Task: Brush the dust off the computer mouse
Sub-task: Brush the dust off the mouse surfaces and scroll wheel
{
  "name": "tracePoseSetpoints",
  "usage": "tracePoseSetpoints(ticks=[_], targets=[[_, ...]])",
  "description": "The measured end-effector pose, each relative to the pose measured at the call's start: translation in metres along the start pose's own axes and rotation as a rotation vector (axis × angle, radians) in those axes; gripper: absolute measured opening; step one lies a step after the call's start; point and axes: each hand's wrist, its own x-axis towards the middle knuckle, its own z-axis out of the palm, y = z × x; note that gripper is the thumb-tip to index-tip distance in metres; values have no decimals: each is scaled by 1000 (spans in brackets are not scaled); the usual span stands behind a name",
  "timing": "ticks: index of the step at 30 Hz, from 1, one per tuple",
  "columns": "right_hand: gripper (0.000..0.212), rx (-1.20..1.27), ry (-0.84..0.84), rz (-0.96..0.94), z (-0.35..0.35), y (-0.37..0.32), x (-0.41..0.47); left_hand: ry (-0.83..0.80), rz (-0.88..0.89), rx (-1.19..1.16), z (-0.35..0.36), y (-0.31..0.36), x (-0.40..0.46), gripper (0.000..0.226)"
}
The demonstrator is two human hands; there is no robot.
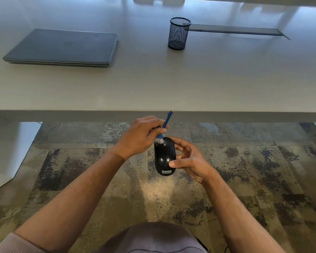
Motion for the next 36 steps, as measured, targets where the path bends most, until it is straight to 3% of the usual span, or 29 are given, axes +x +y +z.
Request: tracePoseSetpoints(ticks=[8,21,28,36], targets=[[77,3,-6,4,2,1,-1,90,-45,-88,-3,10,-1,20],[82,-3,-20,7,3,5,-7,11,-18,15,3,-2,-5,19],[75,7,-3,4,8,1,-2,44,9,-110,1,14,-3,19],[84,1,-7,7,7,3,-4,-10,8,1,0,-1,-2,18]])
